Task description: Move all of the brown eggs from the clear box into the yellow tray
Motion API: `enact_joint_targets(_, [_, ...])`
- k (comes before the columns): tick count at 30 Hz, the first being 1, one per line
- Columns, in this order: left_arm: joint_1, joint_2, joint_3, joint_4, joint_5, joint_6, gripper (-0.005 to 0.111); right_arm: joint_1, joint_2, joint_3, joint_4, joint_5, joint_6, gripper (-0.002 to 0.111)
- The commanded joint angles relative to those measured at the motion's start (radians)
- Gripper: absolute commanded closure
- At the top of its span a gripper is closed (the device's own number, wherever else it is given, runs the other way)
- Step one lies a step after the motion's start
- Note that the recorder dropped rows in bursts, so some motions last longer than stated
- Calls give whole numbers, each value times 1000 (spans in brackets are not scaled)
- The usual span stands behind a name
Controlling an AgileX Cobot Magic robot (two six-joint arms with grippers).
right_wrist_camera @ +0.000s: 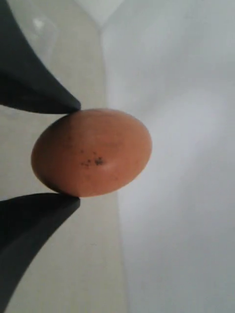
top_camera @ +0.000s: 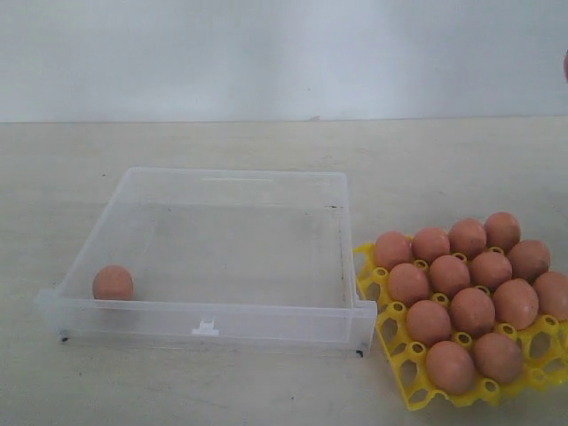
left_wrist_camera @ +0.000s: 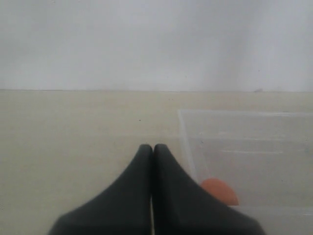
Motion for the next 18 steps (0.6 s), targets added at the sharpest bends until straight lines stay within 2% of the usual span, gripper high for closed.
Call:
enact_joint_targets(1, [-8, 3, 3, 0, -6, 2, 111, -23, -150, 220, -73, -28, -93, 109])
enact_joint_targets(4, [-8, 3, 3, 0, -6, 2, 111, -58, -256, 399, -49, -28, -141, 109])
enact_joint_targets(7, [-8, 3, 3, 0, -6, 2, 111, -73, -368, 498, -43, -28, -132, 109])
enact_joint_targets(13, [-8, 3, 3, 0, -6, 2, 111, -73, -599, 561, -276, -28, 105, 109])
enact_joint_targets(18, [-8, 3, 3, 0, -6, 2, 111, -59, -740, 631, -276, -28, 238, 109])
